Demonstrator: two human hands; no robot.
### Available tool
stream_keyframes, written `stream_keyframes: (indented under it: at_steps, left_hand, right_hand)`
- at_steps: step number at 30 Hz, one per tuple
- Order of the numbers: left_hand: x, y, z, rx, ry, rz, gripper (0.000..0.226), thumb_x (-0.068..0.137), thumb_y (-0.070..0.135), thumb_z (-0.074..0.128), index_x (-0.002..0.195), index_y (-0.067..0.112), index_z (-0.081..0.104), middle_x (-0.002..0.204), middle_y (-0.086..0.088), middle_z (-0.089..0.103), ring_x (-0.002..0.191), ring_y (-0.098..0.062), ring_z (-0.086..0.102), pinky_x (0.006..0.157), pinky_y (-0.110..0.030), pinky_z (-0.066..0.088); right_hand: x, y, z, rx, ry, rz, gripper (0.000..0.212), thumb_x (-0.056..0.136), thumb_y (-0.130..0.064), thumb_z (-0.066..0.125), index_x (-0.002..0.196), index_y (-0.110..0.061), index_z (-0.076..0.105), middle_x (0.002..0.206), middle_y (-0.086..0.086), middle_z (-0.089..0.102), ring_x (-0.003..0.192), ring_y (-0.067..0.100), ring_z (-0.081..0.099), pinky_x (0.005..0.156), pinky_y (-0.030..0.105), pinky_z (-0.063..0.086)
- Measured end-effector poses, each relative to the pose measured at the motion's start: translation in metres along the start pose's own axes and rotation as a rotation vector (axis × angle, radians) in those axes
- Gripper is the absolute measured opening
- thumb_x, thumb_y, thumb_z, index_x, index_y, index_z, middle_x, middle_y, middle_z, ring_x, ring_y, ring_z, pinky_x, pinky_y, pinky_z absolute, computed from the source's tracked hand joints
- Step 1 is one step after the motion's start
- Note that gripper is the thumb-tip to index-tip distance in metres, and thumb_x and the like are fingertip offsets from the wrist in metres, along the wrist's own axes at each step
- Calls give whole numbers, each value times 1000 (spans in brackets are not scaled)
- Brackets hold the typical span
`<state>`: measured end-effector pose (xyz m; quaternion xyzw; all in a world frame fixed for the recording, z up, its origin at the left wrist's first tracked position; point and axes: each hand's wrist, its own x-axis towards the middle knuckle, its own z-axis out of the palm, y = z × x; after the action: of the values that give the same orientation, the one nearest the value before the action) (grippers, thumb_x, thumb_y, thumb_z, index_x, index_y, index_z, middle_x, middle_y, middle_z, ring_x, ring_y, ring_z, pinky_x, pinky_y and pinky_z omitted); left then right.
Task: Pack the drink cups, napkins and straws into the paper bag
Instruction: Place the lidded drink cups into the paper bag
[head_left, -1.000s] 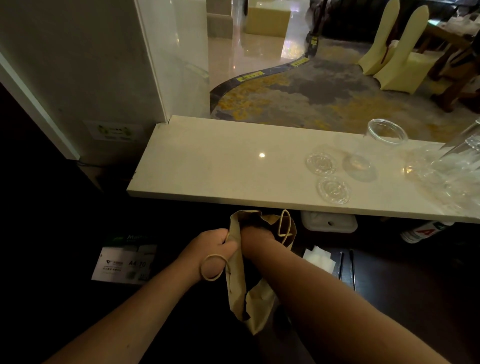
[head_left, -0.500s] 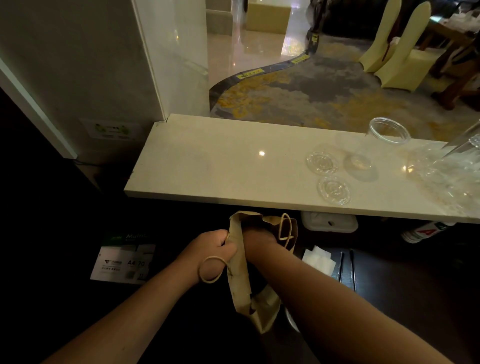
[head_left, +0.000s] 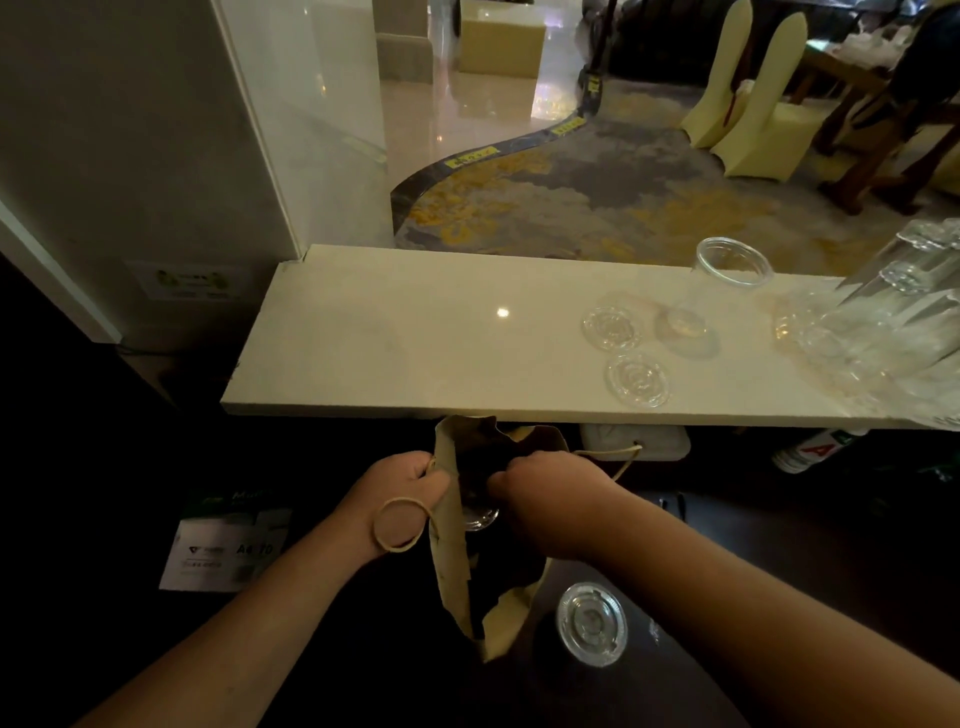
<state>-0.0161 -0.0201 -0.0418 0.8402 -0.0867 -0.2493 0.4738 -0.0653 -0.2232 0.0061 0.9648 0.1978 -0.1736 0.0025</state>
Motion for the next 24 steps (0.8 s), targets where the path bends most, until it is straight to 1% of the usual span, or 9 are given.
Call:
stream_keyframes:
  at_steps: [3,6,9,11,14,16,19,21,24]
  left_hand:
    - [2,4,-2,-12,-11,-17,34,69,52,53,67,18,58,68,-3,60,65,-19,56,65,-36,43]
    - [1,5,-1,39,-35,-21,46,68,55,55,73,10,64,75,-7,69,72,-27,65,66,-37,47]
    - [-5,8,1,152,-45,-29,42,69,56,56,73,16,66,78,-5,71,77,-26,68,68,-40,54]
    - [-8,9,2,199,-60,-47,39,69,58,59,76,20,68,82,-4,73,80,-25,70,74,-46,59]
    - [-13,11,1,239,-102,-88,31,75,52,68,83,23,72,86,-5,74,83,-26,70,77,-47,60]
    - [-15,13,-2,243,-115,-103,39,69,55,68,83,19,73,86,-8,74,83,-29,70,75,-47,59]
    - [-19,12,-7,241,-136,-100,50,63,59,67,83,14,74,86,-11,76,84,-34,72,79,-51,60]
    - [-23,10,-9,197,-152,-112,49,63,58,69,84,15,76,88,-13,77,87,-35,73,83,-53,59]
    - [-28,8,-6,96,-130,-112,42,67,51,69,88,15,77,92,-13,79,92,-36,73,90,-55,55]
  right_hand:
    - [-13,2,-1,50,133,-76,23,96,-26,59,118,-24,64,96,-3,59,93,21,59,69,30,41]
    - [-30,1,-10,64,331,-103,19,95,-36,53,103,-26,67,89,-6,60,84,17,54,68,30,45]
    - [-52,4,-14,144,536,-39,17,95,-33,54,91,-22,66,81,-5,59,77,17,53,66,31,46]
    - [-70,9,-12,217,646,47,16,94,-31,57,86,-20,66,78,-6,58,73,16,54,64,30,45]
    - [-93,19,4,335,716,187,15,91,-32,58,84,-22,66,77,-11,60,71,11,56,62,29,47]
    - [-104,26,25,393,680,298,11,89,-34,59,86,-27,67,77,-15,59,72,3,54,62,24,46]
    - [-110,33,62,446,477,433,17,89,-46,57,100,-35,67,88,-20,59,81,-1,54,67,20,41]
    - [-111,33,83,472,279,487,34,89,-50,59,121,-37,62,109,-18,61,100,2,57,74,21,42]
    - [-107,29,114,443,52,497,68,84,-57,63,146,-35,44,140,-8,52,127,17,50,92,31,48]
